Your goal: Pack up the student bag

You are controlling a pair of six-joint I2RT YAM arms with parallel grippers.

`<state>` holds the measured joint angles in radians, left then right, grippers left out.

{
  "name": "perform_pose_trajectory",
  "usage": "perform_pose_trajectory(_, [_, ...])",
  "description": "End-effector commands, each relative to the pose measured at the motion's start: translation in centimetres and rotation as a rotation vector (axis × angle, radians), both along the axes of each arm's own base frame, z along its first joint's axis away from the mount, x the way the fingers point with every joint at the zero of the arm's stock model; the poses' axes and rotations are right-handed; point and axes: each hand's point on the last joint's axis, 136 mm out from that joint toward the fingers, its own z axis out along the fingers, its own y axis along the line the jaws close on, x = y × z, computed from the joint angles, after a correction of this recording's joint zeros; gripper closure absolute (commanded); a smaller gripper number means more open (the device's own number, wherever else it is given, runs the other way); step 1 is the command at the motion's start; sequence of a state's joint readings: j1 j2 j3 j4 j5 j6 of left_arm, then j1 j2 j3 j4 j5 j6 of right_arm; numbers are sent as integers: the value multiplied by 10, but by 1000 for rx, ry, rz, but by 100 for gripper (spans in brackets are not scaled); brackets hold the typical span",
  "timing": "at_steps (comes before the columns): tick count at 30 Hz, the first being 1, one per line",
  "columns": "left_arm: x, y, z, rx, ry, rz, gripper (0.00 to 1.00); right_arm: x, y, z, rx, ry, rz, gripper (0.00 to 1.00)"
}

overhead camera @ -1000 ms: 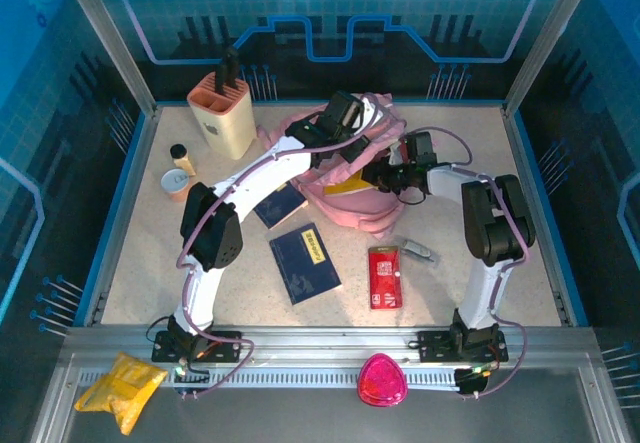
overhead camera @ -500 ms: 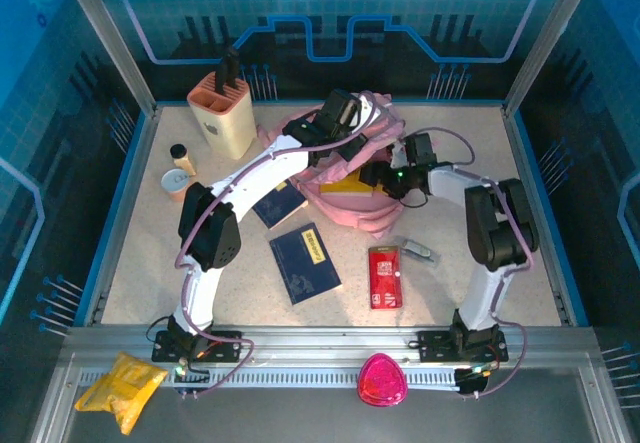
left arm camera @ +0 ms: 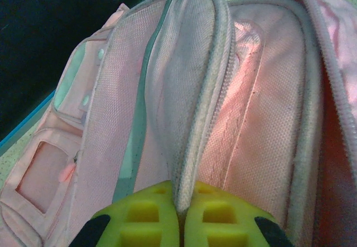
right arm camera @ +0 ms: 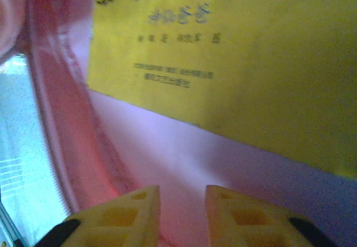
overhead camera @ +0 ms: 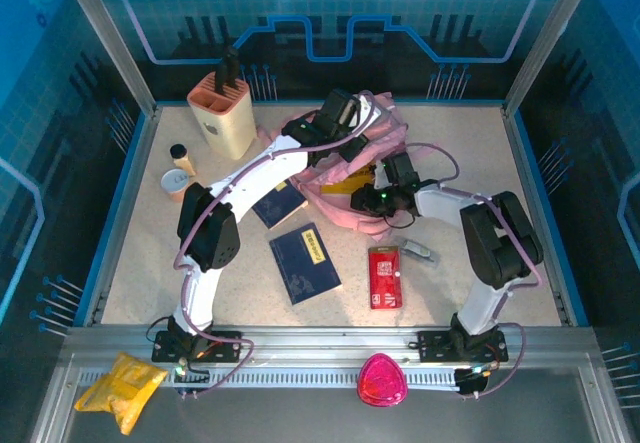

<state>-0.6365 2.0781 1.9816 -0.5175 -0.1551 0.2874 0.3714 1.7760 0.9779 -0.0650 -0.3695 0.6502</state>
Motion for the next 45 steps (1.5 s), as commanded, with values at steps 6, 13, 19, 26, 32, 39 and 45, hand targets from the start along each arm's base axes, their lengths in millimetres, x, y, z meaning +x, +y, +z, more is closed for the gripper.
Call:
perform_pose_trajectory(6, [-10, -12, 69, -135, -116, -81, 100, 50, -15, 12, 16, -144, -71, 86])
perform_pose_trajectory(13, [-14, -9, 60, -100, -95, -90, 100, 89, -59, 22, 120, -196, -181, 91])
perform_pose_trajectory(19, [-13, -6, 62, -88, -113, -86, 100, 96, -78, 25, 120, -195, -215, 90])
perform_pose_trajectory(26, [-9, -8, 53, -86, -103, -79, 100, 50, -72, 54, 76, -206, -186, 77])
perform_pose_trajectory(32, [-13, -12, 16, -71, -30, -59, 100, -3, -96, 71, -75, -209, -203, 60])
perform_pose_trajectory(39, [-27, -26, -23, -59, 71, -27, 90, -50, -103, 97, -133, -239, -166, 34])
perform_pose_trajectory(45, [-57, -27, -5, -179, 126, 3, 61, -72, -91, 118, -69, -288, -93, 0])
